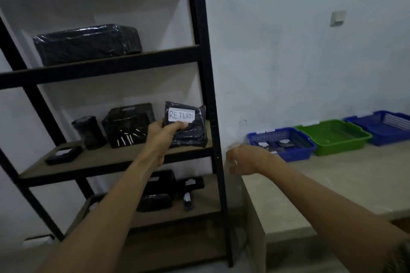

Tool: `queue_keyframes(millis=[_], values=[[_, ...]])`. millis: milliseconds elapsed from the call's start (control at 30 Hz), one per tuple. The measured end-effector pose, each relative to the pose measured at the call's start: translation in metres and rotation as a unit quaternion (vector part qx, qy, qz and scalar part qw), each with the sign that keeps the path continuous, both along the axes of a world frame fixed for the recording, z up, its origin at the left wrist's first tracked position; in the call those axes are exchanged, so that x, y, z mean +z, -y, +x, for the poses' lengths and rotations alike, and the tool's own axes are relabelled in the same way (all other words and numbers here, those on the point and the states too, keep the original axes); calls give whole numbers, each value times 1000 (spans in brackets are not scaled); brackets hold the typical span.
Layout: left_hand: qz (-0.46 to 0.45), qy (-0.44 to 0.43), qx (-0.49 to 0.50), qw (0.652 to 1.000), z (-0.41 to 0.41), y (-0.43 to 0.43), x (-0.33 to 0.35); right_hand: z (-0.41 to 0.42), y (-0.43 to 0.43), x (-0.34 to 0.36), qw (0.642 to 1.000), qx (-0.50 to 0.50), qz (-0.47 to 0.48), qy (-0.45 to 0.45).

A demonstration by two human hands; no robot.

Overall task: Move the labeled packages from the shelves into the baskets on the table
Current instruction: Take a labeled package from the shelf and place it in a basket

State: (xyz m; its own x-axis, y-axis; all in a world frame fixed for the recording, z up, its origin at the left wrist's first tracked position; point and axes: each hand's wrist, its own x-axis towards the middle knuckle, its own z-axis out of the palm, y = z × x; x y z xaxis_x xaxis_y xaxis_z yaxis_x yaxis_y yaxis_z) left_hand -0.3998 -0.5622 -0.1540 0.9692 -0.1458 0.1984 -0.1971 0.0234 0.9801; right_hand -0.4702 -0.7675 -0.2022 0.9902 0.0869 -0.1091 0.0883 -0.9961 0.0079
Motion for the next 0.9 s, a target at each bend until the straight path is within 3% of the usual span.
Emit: queue_keyframes(millis=[133,367,600,900], values=[[11,-26,-15,1000,-33,4,-23,-50,5,-20,993,-73,40,-81],[8,-50,-56,997,-94,2,-59,-131,6,-58,976,-147,69,-145],[26,-96,-90,991,-126,36,-87,-187,39,-84,964,-188,78,-170],[40,-113,-124,985,-144,142,-107,-217,146,-97,954,-219,104,-175]])
